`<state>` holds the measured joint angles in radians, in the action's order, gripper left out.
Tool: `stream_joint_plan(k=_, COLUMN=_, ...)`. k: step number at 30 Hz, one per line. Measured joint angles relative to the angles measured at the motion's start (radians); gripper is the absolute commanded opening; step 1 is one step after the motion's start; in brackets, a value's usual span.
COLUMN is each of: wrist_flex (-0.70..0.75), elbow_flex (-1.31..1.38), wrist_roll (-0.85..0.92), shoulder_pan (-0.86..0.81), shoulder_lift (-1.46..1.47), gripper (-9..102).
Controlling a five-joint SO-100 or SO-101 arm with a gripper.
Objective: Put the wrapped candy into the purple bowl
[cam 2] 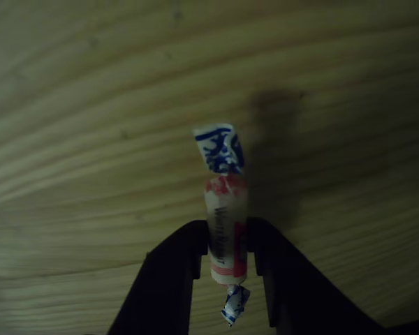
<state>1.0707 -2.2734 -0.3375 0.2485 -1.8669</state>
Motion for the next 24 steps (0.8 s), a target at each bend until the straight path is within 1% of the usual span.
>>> stream_joint_plan(k=3, wrist_flex=0.04, elbow_flex=0.037, wrist_roll=-0.023, shoulder_pan=0.035, shoulder_lift=-0.074, gripper=1)
stream_joint_plan(k=6, wrist_flex=0.048, elbow_flex=0.069, wrist_roll=-0.041, shoulder_pan=0.08, shoulder_lift=-0.158, gripper=1)
stream_joint_plan(k=11, wrist_flex=0.035, elbow_flex=0.124, wrist_roll=-0.071, shoulder_pan=0.233, shoulder_lift=-0.322, gripper=1)
stream_joint_plan(k=17, wrist_flex=-0.101, elbow_flex=0.132, wrist_roll=-0.066, shoulder_pan=0.505, shoulder_lift=-0.457, gripper=0)
stream_joint_plan(k=24, wrist_flex=-0.242, elbow_flex=0.132, wrist_roll=-0.006, shoulder_pan=0.795, shoulder_lift=-0.466, gripper=0)
